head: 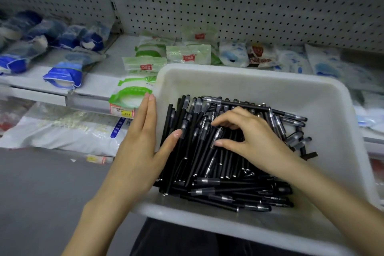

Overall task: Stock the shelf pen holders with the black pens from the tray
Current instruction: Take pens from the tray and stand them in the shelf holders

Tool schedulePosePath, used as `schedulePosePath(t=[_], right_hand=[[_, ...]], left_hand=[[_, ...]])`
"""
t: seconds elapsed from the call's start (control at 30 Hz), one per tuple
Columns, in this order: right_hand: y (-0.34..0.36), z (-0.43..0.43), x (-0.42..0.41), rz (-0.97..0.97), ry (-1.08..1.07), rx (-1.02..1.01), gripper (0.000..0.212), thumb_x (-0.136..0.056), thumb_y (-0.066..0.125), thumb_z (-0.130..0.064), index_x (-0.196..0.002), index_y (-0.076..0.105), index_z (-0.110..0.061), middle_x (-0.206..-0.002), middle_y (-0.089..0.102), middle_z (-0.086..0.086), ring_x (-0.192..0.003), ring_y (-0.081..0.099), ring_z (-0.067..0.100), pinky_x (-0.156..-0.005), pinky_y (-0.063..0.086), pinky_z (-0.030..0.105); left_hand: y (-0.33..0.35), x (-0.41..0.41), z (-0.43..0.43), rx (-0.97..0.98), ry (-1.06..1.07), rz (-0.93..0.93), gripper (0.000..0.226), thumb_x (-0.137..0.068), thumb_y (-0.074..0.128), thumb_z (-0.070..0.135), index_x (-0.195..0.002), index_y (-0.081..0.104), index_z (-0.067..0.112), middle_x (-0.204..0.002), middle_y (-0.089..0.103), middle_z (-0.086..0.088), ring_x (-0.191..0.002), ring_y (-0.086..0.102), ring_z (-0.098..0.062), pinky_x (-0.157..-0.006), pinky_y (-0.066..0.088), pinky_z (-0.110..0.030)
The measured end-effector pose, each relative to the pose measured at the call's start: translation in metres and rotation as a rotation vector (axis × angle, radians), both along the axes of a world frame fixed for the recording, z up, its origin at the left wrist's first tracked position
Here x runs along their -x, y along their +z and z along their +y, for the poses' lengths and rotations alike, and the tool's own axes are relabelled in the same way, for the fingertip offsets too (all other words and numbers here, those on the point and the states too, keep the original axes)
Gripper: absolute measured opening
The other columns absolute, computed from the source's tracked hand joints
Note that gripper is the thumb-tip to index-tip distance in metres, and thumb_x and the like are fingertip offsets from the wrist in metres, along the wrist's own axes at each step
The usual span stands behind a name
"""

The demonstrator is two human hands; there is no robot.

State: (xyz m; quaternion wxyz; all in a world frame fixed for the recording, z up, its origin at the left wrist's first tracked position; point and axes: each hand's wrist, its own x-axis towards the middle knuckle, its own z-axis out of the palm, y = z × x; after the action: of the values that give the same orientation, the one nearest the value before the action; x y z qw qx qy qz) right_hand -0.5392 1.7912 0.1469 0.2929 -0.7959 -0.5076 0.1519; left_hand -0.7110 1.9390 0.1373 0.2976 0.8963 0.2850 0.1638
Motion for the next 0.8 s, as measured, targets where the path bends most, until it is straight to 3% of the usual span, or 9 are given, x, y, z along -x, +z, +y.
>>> schedulePosePath(t=[0.07,0.17,0.33,0.5,0.57,0.63,0.73,0.8], right_hand=[[0.0,0.0,0.002,0.146,-0.02,-0.064,0.034,-0.076,0.077,-0.02,-0.1,0.06,-0.038,-0.1,0.053,-0.022,-0.097,0.056,-0.006,-0.089,0.045,0.009],[0.002,0.002,0.003,0.384,-0.035,-0.139,0.036,-0.071,0.08,-0.006,-0.092,0.065,-0.031,-0.097,0.06,-0.007,-0.085,0.065,0.003,-0.083,0.053,0.018],[0.003,0.003,0.01,0.628,-0.001,-0.112,0.029,-0.071,0.078,-0.001,-0.094,0.069,-0.017,-0.09,0.071,0.005,-0.077,0.069,0.009,-0.076,0.054,0.018],[0.002,0.004,0.014,0.664,0.011,-0.058,0.022,-0.077,0.073,-0.006,-0.097,0.065,0.0,-0.093,0.071,0.018,-0.088,0.07,0.027,-0.084,0.057,0.03],[0.013,0.006,0.008,0.708,-0.032,-0.11,0.029,-0.077,0.071,-0.009,-0.1,0.06,0.006,-0.09,0.069,0.019,-0.084,0.07,0.027,-0.081,0.058,0.033],[0.035,0.011,0.001,0.735,-0.071,-0.195,0.03,-0.074,0.068,-0.015,-0.098,0.059,0.001,-0.087,0.066,0.016,-0.082,0.069,0.024,-0.077,0.059,0.031],[0.076,0.021,-0.009,0.642,-0.053,-0.328,0.025,-0.071,0.067,-0.02,-0.093,0.06,-0.009,-0.087,0.066,0.019,-0.081,0.07,0.028,-0.073,0.059,0.031],[0.108,0.03,-0.013,0.544,-0.012,-0.4,0.026,-0.071,0.068,-0.02,-0.095,0.061,-0.012,-0.087,0.068,0.014,-0.079,0.071,0.026,-0.072,0.058,0.03]], left_hand=[[0.0,0.001,-0.001,0.001,0.003,-0.005,0.091,-0.076,0.027,0.069,-0.151,-0.008,0.031,-0.155,-0.013,0.025,-0.14,-0.011,0.011,-0.103,-0.003,-0.001],[0.0,0.001,-0.002,0.003,0.004,-0.014,0.09,-0.077,0.028,0.068,-0.151,-0.008,0.031,-0.155,-0.013,0.025,-0.14,-0.01,0.011,-0.107,0.002,-0.008],[0.001,0.001,-0.003,0.007,0.006,-0.019,0.089,-0.078,0.029,0.067,-0.15,-0.009,0.033,-0.155,-0.013,0.026,-0.141,-0.009,0.009,-0.108,0.003,-0.012],[-0.002,0.001,-0.001,0.012,0.0,-0.018,0.089,-0.078,0.029,0.067,-0.152,-0.006,0.032,-0.156,-0.011,0.025,-0.142,-0.009,0.008,-0.106,0.001,-0.007],[-0.002,0.001,0.003,0.049,-0.009,-0.026,0.087,-0.079,0.031,0.066,-0.153,0.0,0.032,-0.156,-0.008,0.026,-0.138,-0.008,0.015,-0.1,-0.003,0.003],[0.0,0.002,0.006,0.073,-0.027,-0.024,0.083,-0.08,0.031,0.066,-0.152,0.004,0.036,-0.153,-0.006,0.03,-0.131,-0.009,0.025,-0.096,-0.004,0.008],[0.005,0.002,0.009,0.04,-0.061,0.024,0.075,-0.075,0.014,0.082,-0.141,-0.008,0.053,-0.145,-0.018,0.041,-0.129,-0.009,0.025,-0.11,0.009,-0.007],[0.014,0.0,0.017,-0.036,-0.044,0.013,0.082,-0.059,-0.002,0.095,-0.133,-0.009,0.06,-0.139,-0.019,0.046,-0.13,0.003,0.02,-0.104,0.026,-0.014]])
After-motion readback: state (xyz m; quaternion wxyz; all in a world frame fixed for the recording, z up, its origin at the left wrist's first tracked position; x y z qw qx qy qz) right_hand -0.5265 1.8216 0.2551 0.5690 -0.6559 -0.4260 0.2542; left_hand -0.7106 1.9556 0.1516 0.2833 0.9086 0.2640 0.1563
